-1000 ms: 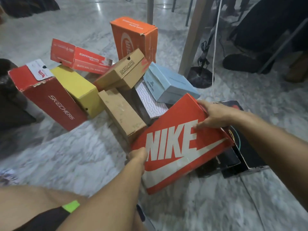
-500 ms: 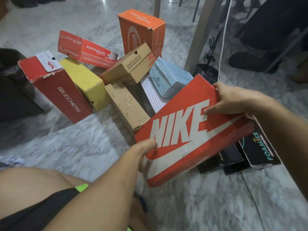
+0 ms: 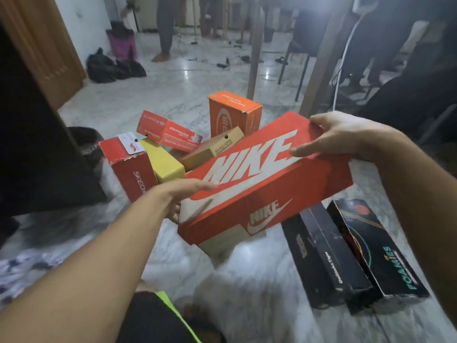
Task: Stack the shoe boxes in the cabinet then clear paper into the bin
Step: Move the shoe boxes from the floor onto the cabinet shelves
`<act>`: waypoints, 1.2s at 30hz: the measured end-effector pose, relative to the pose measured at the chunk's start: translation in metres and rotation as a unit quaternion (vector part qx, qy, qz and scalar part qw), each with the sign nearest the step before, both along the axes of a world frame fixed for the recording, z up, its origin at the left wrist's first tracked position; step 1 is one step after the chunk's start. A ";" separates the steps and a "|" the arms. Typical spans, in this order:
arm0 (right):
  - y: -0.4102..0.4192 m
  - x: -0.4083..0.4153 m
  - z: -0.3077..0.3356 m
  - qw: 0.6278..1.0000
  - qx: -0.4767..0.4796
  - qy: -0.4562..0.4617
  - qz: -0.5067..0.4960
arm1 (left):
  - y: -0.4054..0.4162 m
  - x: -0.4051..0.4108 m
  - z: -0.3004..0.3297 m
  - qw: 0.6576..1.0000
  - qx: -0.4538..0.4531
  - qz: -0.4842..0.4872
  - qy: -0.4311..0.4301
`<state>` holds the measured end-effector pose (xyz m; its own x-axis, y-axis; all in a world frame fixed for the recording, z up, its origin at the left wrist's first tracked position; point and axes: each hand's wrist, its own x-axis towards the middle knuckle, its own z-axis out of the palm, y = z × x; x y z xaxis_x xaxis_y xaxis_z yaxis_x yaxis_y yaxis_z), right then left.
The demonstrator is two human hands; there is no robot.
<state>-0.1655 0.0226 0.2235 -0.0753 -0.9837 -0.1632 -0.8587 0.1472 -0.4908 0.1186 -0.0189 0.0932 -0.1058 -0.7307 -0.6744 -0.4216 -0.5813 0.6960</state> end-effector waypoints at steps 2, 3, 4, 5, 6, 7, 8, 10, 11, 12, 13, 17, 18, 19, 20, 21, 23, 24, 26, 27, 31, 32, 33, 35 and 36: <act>-0.003 0.011 0.007 0.999 -0.012 -0.033 0.025 | -0.001 0.020 0.019 0.999 -0.033 0.028 0.008; -0.006 0.018 0.010 0.998 -0.016 -0.043 0.039 | 0.000 0.030 0.028 0.998 -0.047 0.042 0.017; -0.010 0.023 0.012 0.997 -0.022 -0.050 0.052 | 0.001 0.040 0.035 0.997 -0.063 0.049 0.021; -0.014 0.030 0.013 0.996 -0.027 -0.055 0.065 | 0.002 0.051 0.042 0.996 -0.078 0.049 0.022; -0.018 0.038 0.014 0.994 -0.031 -0.063 0.079 | 0.004 0.063 0.049 0.994 -0.093 0.047 0.019; -0.022 0.047 0.014 0.992 -0.036 -0.075 0.091 | 0.008 0.073 0.056 0.993 -0.109 0.043 0.017; -0.028 0.055 0.014 0.989 -0.038 -0.091 0.107 | 0.011 0.084 0.063 0.991 -0.125 0.040 0.012; -0.037 0.071 0.010 0.985 -0.042 -0.113 0.127 | 0.016 0.105 0.072 0.987 -0.154 0.044 -0.009; -0.043 0.080 0.008 0.982 -0.049 -0.123 0.133 | 0.018 0.116 0.075 0.984 -0.168 0.054 -0.015; -0.049 0.089 0.006 0.980 -0.057 -0.125 0.140 | 0.022 0.128 0.080 0.981 -0.183 0.059 -0.016; -0.054 0.100 0.006 0.979 -0.060 -0.127 0.146 | 0.024 0.140 0.083 0.978 -0.197 0.064 -0.018; -0.073 0.149 0.005 0.977 -0.064 -0.127 0.161 | 0.036 0.190 0.094 0.964 -0.240 0.107 -0.029; -0.075 0.162 0.005 0.975 -0.073 -0.121 0.171 | 0.040 0.203 0.095 0.960 -0.247 0.125 -0.033; -0.079 0.175 0.004 0.973 -0.081 -0.114 0.183 | 0.045 0.215 0.096 0.957 -0.252 0.141 -0.039; -0.082 0.189 0.005 0.970 -0.087 -0.114 0.198 | 0.050 0.227 0.097 0.955 -0.253 0.149 -0.048; -0.083 0.204 0.006 0.966 -0.082 -0.118 0.214 | 0.055 0.239 0.097 0.954 -0.251 0.154 -0.060; -0.087 0.235 0.007 0.959 -0.063 -0.135 0.239 | 0.067 0.261 0.097 0.951 -0.247 0.163 -0.092; -0.091 0.249 0.005 0.955 -0.059 -0.148 0.251 | 0.072 0.273 0.096 0.949 -0.243 0.172 -0.104; -0.094 0.281 0.003 0.946 -0.044 -0.159 0.280 | 0.085 0.296 0.092 0.946 -0.226 0.201 -0.120; -0.097 0.297 0.001 0.943 -0.033 -0.153 0.293 | 0.091 0.307 0.088 0.944 -0.213 0.216 -0.128; -0.112 0.361 -0.020 0.926 -0.004 -0.133 0.352 | 0.116 0.343 0.068 0.929 -0.175 0.287 -0.151; -0.112 0.376 -0.026 0.919 0.002 -0.133 0.371 | 0.122 0.352 0.062 0.923 -0.168 0.307 -0.159; -0.113 0.390 -0.033 0.914 0.003 -0.129 0.386 | 0.128 0.358 0.057 0.918 -0.161 0.323 -0.164; -0.114 0.418 -0.048 0.904 0.000 -0.103 0.415 | 0.138 0.371 0.046 0.908 -0.153 0.352 -0.166; -0.115 0.432 -0.056 0.899 -0.006 -0.082 0.430 | 0.142 0.377 0.040 0.903 -0.154 0.366 -0.162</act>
<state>0.2661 -0.0929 0.1677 0.7388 -0.6678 -0.0907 -0.5672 -0.5435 -0.6189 0.4956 0.1231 0.1328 0.6482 -0.6829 -0.3367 -0.2137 -0.5876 0.7804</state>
